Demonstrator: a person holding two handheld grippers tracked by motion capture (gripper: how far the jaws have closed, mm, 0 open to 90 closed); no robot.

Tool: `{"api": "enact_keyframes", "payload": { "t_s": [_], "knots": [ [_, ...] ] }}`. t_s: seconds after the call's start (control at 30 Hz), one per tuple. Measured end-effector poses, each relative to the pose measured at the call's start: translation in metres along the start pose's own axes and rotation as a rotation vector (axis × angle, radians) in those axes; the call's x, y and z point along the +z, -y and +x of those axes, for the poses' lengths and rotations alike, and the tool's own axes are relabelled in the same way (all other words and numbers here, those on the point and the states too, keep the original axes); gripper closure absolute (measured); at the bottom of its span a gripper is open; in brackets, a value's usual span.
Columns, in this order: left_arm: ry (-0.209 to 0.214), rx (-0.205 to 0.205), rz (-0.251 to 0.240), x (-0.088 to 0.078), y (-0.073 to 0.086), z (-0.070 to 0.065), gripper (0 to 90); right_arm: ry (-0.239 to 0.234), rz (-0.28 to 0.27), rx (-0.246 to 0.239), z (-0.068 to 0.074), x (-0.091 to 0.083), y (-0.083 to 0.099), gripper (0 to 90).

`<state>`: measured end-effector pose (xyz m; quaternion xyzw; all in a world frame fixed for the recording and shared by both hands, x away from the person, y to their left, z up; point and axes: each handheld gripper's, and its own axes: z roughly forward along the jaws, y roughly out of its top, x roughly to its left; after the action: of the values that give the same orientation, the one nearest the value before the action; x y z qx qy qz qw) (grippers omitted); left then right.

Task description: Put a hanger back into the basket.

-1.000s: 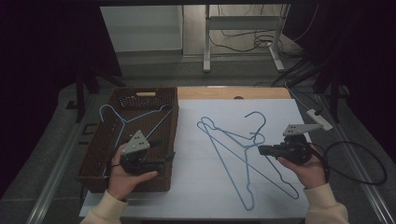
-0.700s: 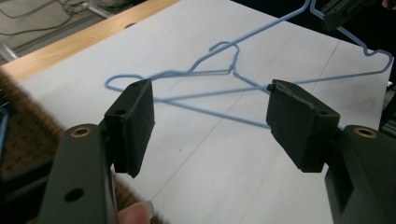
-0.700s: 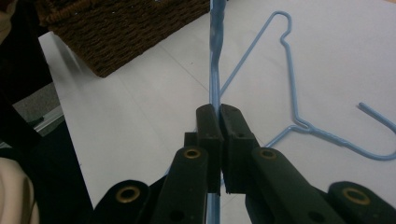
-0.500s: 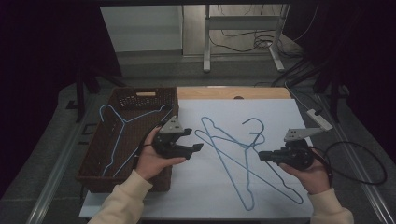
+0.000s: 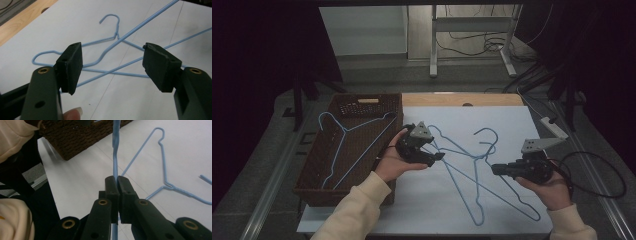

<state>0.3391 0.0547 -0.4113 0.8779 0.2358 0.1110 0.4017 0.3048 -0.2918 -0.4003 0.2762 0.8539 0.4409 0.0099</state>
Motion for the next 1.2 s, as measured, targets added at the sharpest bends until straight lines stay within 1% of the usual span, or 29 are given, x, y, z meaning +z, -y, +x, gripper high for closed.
{"api": "enact_keyframes", "payload": {
  "t_s": [0.03, 0.07, 0.13, 0.2, 0.23, 0.27, 0.3, 0.4, 0.43, 0.5, 0.53, 0.6, 0.63, 0.67, 0.77, 0.83, 0.87, 0.97, 1.0, 1.07, 1.13, 1.2],
  "knots": [
    [0.006, 0.001, 0.000, 0.002, -0.001, 0.000, 34.5, -0.005, -0.002, -0.001, 0.001, 0.000, 0.000, 88.1],
    [0.015, 0.014, 0.007, 0.005, -0.002, -0.001, 34.8, -0.011, -0.003, -0.003, 0.001, -0.001, -0.001, 88.0],
    [0.017, 0.033, 0.019, 0.009, -0.004, -0.002, 35.3, -0.023, -0.004, -0.010, 0.002, -0.001, -0.002, 88.1],
    [0.020, 0.055, 0.026, 0.012, -0.006, -0.004, 37.9, -0.037, -0.002, -0.017, 0.003, -0.001, -0.003, 88.0],
    [0.023, 0.077, 0.033, 0.014, -0.007, -0.005, 40.7, -0.049, 0.004, -0.029, 0.004, -0.001, -0.004, 88.0],
    [0.026, 0.095, 0.035, 0.017, -0.008, -0.006, 40.7, -0.049, 0.004, -0.029, 0.004, -0.001, -0.004, 88.0],
    [0.031, 0.119, 0.048, 0.020, -0.010, -0.008, 42.1, -0.058, 0.005, -0.033, 0.004, -0.001, -0.004, 88.0],
    [0.043, 0.171, 0.086, 0.026, -0.010, -0.012, 50.7, -0.077, 0.009, -0.047, 0.004, -0.001, -0.005, 88.0],
    [0.043, 0.187, 0.101, 0.028, -0.010, -0.014, 55.7, -0.079, 0.012, -0.049, 0.004, -0.001, -0.005, 88.0],
    [0.031, 0.210, 0.123, 0.030, -0.011, -0.016, 65.8, -0.078, 0.017, -0.051, 0.002, -0.001, -0.005, 88.0],
    [0.030, 0.219, 0.137, 0.029, -0.011, -0.017, 72.7, -0.073, 0.023, -0.051, 0.000, 0.000, -0.005, 88.0],
    [0.033, 0.239, 0.151, 0.028, -0.011, -0.020, 75.4, -0.061, 0.020, -0.048, -0.003, -0.001, -0.005, 87.9],
    [0.033, 0.239, 0.151, 0.028, -0.011, -0.020, 77.3, -0.061, 0.020, -0.048, -0.003, -0.001, -0.005, 87.9],
    [0.037, 0.250, 0.156, 0.027, -0.011, -0.022, 77.3, -0.052, 0.017, -0.046, -0.005, -0.001, -0.005, 87.8],
    [0.069, 0.278, 0.176, 0.025, -0.011, -0.027, 82.8, -0.014, 0.014, -0.039, -0.012, -0.002, -0.005, 87.6],
    [0.078, 0.287, 0.191, 0.023, -0.010, -0.032, 86.1, 0.009, 0.010, -0.035, -0.017, 0.000, -0.005, 87.3],
    [0.078, 0.287, 0.191, 0.023, -0.010, -0.032, 86.7, 0.009, 0.010, -0.035, -0.017, 0.000, -0.005, 87.3],
    [0.088, 0.258, 0.183, 0.017, -0.008, -0.034, 87.2, 0.017, -0.010, -0.028, -0.021, 0.003, -0.003, 86.3],
    [0.091, 0.256, 0.179, 0.015, -0.008, -0.034, 87.2, 0.017, -0.026, -0.029, -0.020, 0.004, -0.003, 85.4],
    [0.098, 0.241, 0.164, 0.010, -0.007, -0.034, 87.3, 0.015, -0.034, -0.032, -0.020, 0.004, -0.003, 84.7],
    [0.099, 0.221, 0.143, 0.004, -0.007, -0.035, 87.4, 0.025, -0.078, -0.039, -0.018, 0.002, -0.003, 79.9],
    [0.094, 0.204, 0.123, -0.001, -0.006, -0.036, 87.4, 0.027, -0.124, -0.040, -0.017, -0.003, -0.003, 79.1]
  ]
}}
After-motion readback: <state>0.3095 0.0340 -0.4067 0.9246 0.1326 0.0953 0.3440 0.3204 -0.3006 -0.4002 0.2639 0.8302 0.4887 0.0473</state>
